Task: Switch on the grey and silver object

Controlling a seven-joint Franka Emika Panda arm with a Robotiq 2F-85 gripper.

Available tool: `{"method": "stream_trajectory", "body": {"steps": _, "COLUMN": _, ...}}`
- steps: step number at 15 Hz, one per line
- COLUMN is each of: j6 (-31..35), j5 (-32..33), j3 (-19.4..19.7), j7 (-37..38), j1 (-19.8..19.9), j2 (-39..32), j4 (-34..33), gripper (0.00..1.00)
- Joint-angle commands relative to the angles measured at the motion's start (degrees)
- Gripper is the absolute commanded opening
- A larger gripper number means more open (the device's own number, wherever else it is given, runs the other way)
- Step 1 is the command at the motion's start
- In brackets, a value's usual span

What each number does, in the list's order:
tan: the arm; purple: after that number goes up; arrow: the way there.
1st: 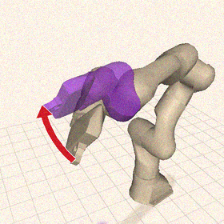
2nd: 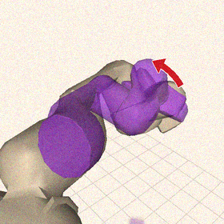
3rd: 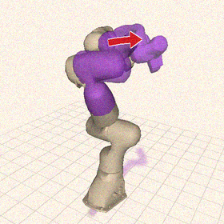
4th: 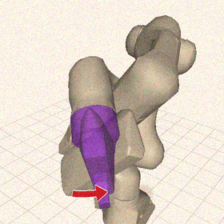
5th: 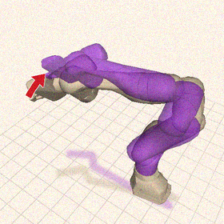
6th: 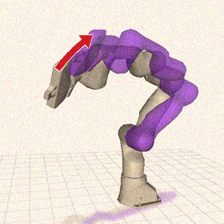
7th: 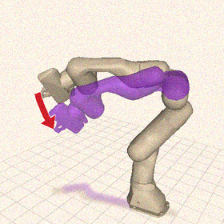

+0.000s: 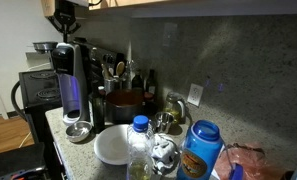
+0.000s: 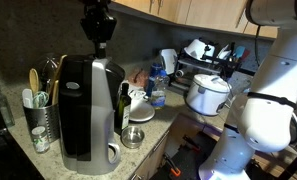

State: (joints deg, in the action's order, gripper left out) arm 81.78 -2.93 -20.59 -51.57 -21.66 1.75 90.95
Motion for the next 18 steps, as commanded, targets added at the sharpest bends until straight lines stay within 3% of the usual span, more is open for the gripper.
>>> {"method": "stream_trajectory", "body": {"steps": 1, "j6": 2.5, "j5": 0.0, "j3": 0.1, "j7": -1.8, "j1": 0.4, "j2": 0.9, "j4": 2.8, "gripper": 0.00}}
{"method": "stream_trajectory", "body": {"steps": 18, "j6": 3.6, "j5": -2.0, "j3": 1.5, "j7": 1.5, "j1": 1.6, "j2": 0.3, "j4": -1.2, "gripper": 0.00}}
